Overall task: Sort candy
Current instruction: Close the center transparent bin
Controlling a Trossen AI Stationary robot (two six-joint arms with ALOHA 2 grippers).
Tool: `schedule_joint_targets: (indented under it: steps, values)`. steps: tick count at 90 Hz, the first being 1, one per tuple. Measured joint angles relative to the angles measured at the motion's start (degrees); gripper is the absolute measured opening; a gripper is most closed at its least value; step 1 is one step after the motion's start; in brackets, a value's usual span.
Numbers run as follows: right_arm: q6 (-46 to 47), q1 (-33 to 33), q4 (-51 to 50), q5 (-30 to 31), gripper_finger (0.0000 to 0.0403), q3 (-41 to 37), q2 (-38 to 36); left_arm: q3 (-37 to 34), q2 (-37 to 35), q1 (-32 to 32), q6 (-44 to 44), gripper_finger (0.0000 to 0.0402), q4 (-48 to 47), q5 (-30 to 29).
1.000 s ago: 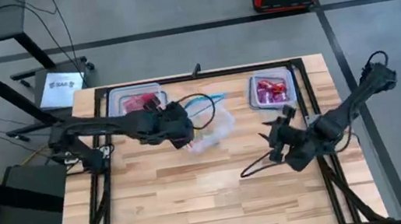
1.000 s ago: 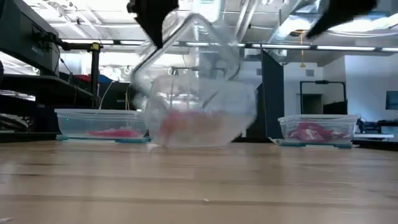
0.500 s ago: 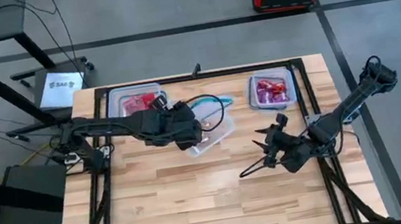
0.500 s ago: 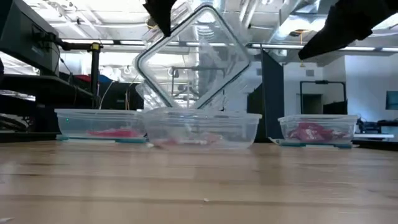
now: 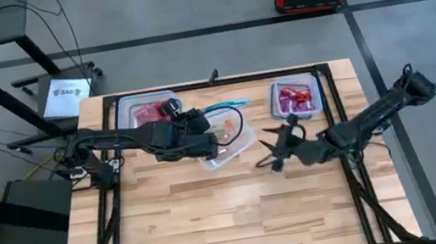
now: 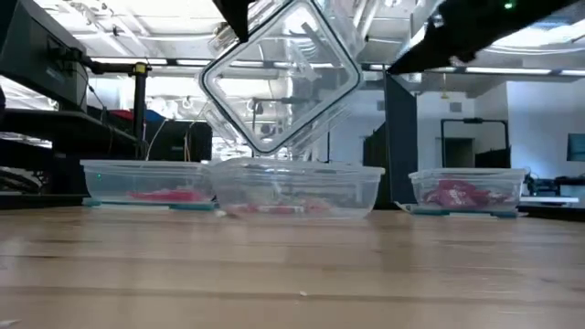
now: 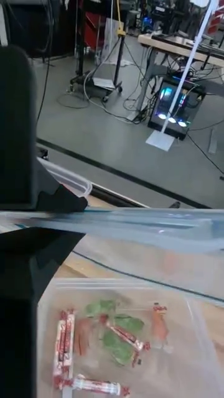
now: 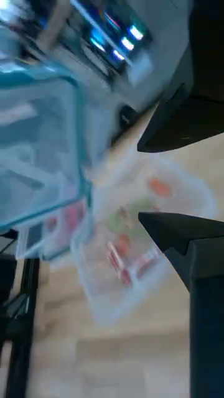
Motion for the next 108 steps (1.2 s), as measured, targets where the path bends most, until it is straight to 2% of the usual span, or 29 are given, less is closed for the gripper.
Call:
schedule_joint_targets:
  steps: [8, 22, 30, 43, 57, 74, 85, 96, 108]
  values:
    - [-10.9, -2.6, 6.2, -5.4, 0.0152, 0.0, 0.0, 0.0, 0.0, 0.0, 0.0, 0.0000, 0.0, 0.5]
    - [-29.1, -6.5, 16.6, -5.1, 0.0157, 0.0, 0.0, 0.0, 0.0, 0.0, 0.1, 0.0000, -0.2, 3.0]
    - [-34.7, -7.9, 20.9, -5.2, 0.0160, 0.6, 0.0, -0.4, 0.0, -0.2, 0.9, 0.0000, 0.1, 3.5]
    - [-35.1, -9.5, 19.9, -6.7, 0.0161, 3.1, 0.0, -0.6, 0.1, -0.4, 2.0, 0.0000, 0.4, 3.7]
    - [-28.1, -13.8, 8.1, -19.9, 0.0159, 6.9, 0.8, -0.6, 0.1, -0.9, 7.4, 0.0000, 5.4, 3.6]
    - [-27.0, -18.6, 6.1, -20.2, 0.0160, 8.8, 1.0, -0.6, 0.1, -1.0, 7.4, 0.0000, 7.3, 2.5]
    - [-26.7, -16.8, 6.0, -25.0, 0.0158, 9.4, -0.8, -0.7, 0.1, -0.7, 4.4, 0.0000, 2.5, 1.3]
    - [-26.8, -14.1, 4.2, -25.2, 0.0158, 9.4, -3.2, -0.6, 1.4, -0.5, 2.8, 0.0000, 0.3, 0.2]
    - [-22.4, -13.4, -1.9, -25.1, 0.0158, 9.4, -6.6, -0.7, 5.7, -2.4, 4.6, 0.0000, 1.1, -5.8]
